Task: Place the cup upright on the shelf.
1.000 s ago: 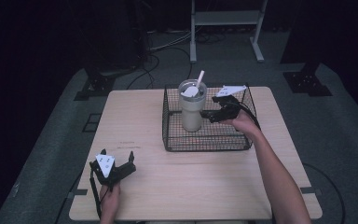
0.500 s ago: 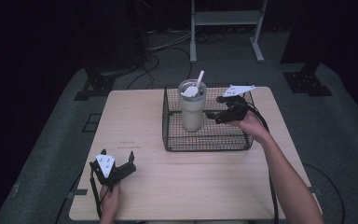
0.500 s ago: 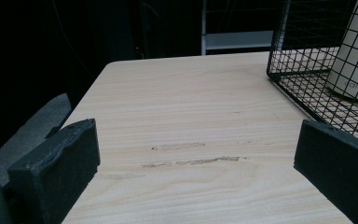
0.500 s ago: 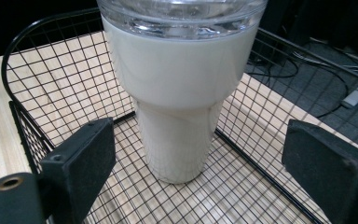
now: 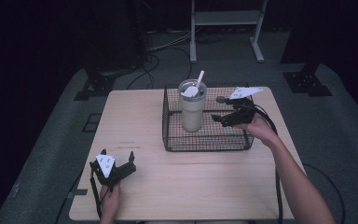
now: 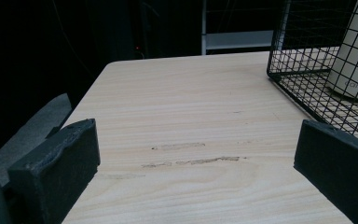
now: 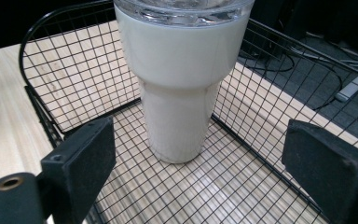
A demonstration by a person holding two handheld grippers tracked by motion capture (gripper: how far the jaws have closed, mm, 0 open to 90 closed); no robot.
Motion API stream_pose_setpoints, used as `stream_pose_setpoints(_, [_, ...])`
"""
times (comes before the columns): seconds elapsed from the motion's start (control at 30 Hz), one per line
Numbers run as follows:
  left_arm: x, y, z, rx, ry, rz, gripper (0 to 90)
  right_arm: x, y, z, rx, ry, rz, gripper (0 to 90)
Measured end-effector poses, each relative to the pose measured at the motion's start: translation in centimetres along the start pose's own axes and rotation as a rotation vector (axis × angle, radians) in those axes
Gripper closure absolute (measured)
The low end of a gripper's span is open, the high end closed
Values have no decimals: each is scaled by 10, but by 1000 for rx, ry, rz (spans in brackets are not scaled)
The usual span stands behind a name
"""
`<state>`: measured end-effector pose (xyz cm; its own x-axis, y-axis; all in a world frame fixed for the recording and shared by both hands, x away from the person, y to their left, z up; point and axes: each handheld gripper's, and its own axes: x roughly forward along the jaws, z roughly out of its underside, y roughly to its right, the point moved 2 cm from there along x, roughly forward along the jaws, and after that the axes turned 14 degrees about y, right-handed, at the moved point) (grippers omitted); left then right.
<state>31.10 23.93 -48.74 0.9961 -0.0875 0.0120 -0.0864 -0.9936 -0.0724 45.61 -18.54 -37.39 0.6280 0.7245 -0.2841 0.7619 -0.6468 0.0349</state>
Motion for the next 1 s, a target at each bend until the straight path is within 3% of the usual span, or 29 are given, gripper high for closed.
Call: stream_pose_setpoints(1.0, [0,1,0,2,0,-1,0,-49,-23,17,-5,17,-33,90])
